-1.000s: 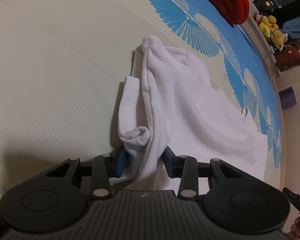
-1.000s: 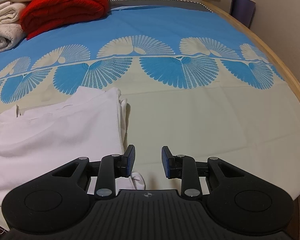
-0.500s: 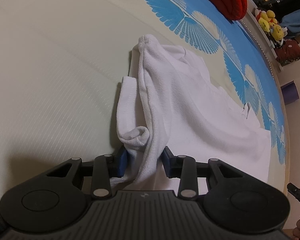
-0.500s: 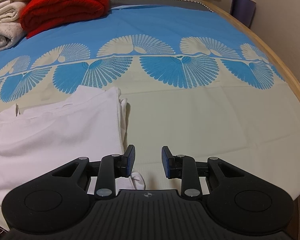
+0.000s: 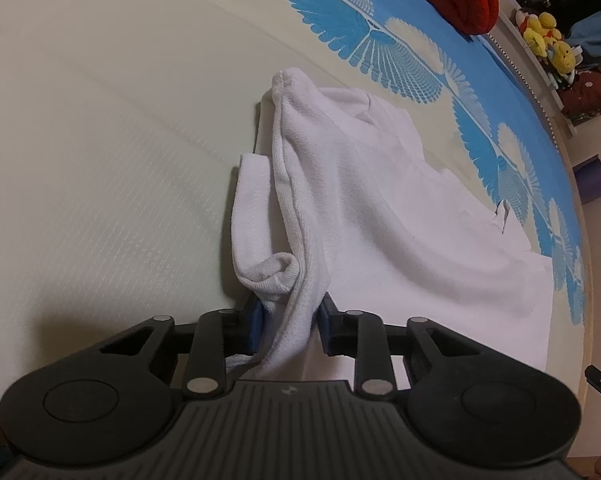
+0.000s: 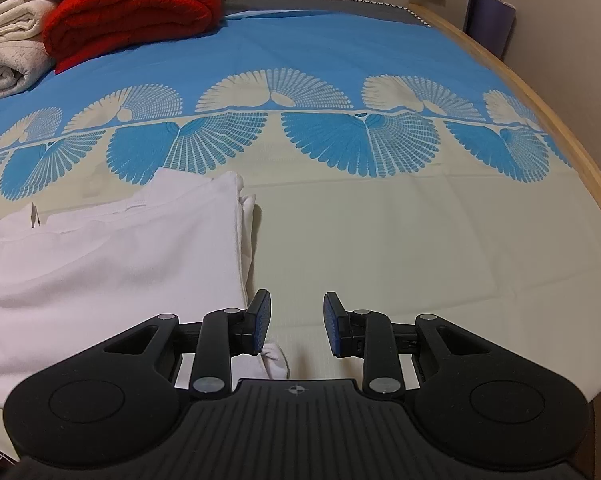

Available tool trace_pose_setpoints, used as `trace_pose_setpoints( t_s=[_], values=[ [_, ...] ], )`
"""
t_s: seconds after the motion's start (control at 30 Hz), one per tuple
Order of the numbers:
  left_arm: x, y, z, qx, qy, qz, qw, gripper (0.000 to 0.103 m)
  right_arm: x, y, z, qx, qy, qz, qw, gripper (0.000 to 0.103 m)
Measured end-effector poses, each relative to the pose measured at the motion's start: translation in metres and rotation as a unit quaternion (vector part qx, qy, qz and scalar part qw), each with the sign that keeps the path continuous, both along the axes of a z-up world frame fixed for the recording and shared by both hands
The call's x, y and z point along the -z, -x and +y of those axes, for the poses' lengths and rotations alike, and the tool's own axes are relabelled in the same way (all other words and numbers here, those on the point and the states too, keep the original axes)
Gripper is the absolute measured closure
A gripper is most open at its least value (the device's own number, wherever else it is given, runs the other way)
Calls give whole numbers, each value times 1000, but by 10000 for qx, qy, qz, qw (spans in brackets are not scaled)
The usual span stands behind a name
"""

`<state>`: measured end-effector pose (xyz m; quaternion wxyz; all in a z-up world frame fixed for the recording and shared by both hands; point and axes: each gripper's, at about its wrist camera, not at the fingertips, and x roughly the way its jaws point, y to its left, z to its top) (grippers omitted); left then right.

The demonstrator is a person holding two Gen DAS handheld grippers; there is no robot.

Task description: Fold small clothes

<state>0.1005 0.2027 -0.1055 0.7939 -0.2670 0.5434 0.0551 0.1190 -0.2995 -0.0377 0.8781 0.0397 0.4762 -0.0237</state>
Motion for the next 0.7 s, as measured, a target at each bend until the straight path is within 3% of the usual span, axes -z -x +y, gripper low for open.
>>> trace_pose_setpoints(
  t_s=[0.23, 0.33, 0.53, 0.7],
  values=[
    [-25, -9, -36, 271, -984, 44, 9948, 80, -2, 3, -13, 25, -12, -68, 10000, 73],
    [-49, -16, -64, 397, -1275, -227, 9908, 81, -6, 6, -20, 45, -79, -114, 9999, 73],
    [-106, -24, -142, 930, -1084, -1112, 9835, 83, -11, 11, -40, 200, -291, -179, 9992, 73],
    [-134, -25, -250, 1778, -714, -1747, 9658, 83, -12, 20, -66, 478, -495, -238, 9973, 73]
  ],
)
